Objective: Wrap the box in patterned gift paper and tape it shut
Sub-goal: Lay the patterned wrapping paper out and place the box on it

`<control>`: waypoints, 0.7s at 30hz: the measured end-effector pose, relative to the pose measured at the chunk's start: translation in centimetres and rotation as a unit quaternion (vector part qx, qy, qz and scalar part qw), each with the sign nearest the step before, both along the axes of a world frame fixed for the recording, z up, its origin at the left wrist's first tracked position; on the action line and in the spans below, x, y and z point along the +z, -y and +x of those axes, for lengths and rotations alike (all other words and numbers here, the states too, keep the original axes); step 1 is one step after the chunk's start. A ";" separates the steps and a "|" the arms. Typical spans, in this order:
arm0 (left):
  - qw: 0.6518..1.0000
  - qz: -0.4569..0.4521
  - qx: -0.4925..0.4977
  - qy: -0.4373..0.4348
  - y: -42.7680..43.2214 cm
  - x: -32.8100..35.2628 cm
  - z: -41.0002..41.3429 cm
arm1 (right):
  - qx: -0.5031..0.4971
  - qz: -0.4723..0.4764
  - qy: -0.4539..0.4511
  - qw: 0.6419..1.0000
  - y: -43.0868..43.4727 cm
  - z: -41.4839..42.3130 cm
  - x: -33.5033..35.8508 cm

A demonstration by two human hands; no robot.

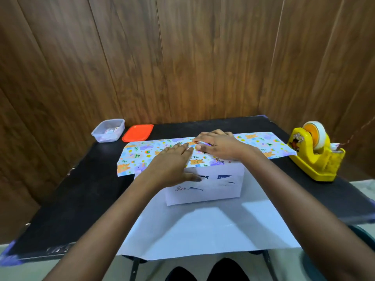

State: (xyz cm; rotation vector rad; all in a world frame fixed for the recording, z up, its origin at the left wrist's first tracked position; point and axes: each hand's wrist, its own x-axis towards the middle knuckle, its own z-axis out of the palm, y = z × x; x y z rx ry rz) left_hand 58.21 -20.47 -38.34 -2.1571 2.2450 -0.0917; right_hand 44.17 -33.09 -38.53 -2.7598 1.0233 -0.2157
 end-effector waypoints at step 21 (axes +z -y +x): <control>0.998 -0.011 0.011 0.067 1.7 -1.6 -0.4 | 0.088 -0.018 0.048 0.995 -8.4 -4.9 -2.2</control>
